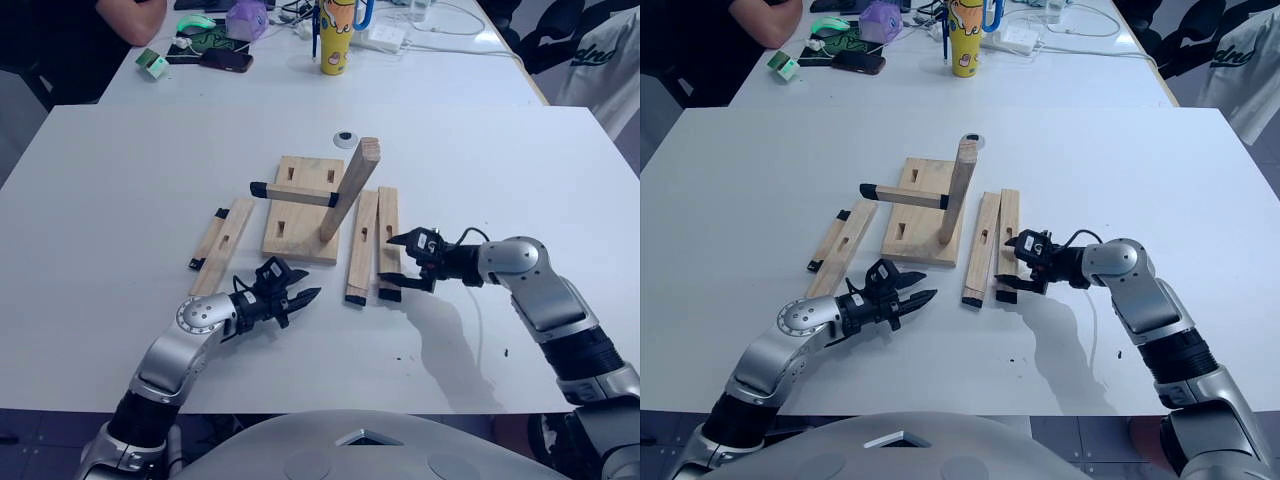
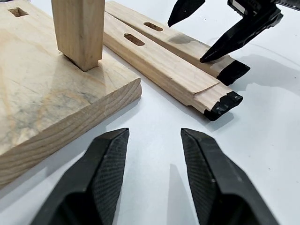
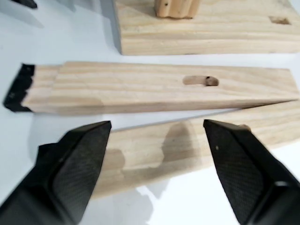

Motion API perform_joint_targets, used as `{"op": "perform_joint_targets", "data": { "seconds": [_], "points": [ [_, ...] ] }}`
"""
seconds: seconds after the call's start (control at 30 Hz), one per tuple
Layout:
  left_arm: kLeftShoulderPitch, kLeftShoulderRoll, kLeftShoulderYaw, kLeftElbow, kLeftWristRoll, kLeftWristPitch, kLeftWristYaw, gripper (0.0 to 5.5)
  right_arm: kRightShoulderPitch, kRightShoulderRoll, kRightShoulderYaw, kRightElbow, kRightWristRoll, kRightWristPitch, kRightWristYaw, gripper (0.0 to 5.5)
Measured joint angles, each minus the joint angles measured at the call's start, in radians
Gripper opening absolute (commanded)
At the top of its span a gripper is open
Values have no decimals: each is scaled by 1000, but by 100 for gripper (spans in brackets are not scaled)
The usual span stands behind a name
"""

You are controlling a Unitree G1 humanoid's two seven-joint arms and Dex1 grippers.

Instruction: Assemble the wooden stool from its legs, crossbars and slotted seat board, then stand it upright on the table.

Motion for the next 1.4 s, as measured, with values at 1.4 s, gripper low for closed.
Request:
{"op": "perform_joint_targets", "data": {
  "seconds": [1.4],
  "points": [
    [-259, -152, -282, 36, 192, 221, 75, 204, 278, 445, -252, -513, 347, 822, -705, 367]
  ]
}}
